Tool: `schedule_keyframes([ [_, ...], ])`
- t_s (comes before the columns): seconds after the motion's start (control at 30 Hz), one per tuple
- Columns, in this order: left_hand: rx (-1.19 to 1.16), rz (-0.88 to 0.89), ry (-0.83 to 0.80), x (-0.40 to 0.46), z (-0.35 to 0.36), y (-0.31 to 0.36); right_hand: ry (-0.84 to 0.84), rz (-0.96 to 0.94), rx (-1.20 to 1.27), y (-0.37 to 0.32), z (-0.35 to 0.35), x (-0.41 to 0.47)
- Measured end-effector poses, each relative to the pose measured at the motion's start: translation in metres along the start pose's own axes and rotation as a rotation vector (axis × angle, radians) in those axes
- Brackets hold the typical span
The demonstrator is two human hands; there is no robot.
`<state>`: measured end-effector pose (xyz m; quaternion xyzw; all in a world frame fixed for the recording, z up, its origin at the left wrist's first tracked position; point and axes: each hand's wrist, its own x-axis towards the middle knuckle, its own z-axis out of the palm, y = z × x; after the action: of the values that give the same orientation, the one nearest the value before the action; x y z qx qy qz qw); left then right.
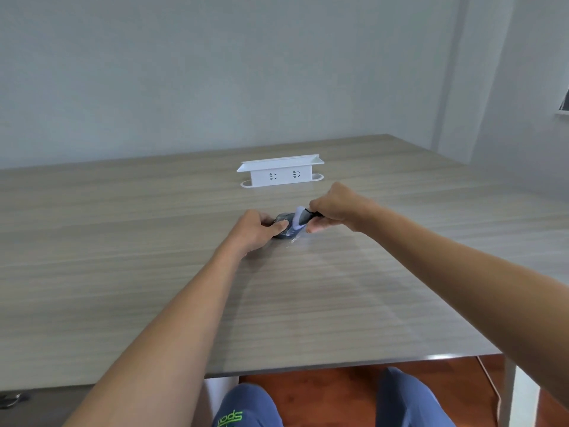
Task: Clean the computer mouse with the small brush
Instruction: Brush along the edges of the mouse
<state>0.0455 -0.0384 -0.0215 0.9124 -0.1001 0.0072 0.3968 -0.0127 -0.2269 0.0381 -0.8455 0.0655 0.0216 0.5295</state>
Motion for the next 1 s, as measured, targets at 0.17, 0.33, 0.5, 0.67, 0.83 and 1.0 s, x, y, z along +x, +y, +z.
schedule_keyframes([
  [0.17,-0.042,-0.016,-0.003,0.0033,0.0016,-0.0038,-0.077,0.03,-0.008,0.0015,0.0056,-0.0042],
  [0.33,-0.08,-0.012,0.007,0.0026,0.0039,-0.0047,0.099,-0.008,0.012,-0.0005,0.0041,-0.0018],
  [0.5,-0.054,-0.005,0.008,0.0035,0.0026,-0.0046,-0.028,-0.03,-0.016,0.0014,0.0092,-0.0083],
  [0.67,-0.079,-0.005,0.01,0.0033,0.0043,-0.0056,0.031,-0.047,0.001,-0.003,0.0042,-0.0043],
  [0.83,-0.088,-0.004,0.022,0.004,0.0056,-0.0061,0.013,-0.039,-0.044,-0.0018,0.0084,-0.005],
  [1.0,-0.078,-0.006,0.01,0.0054,0.0053,-0.0073,-0.005,-0.054,-0.034,-0.0034,0.0074,-0.0032],
])
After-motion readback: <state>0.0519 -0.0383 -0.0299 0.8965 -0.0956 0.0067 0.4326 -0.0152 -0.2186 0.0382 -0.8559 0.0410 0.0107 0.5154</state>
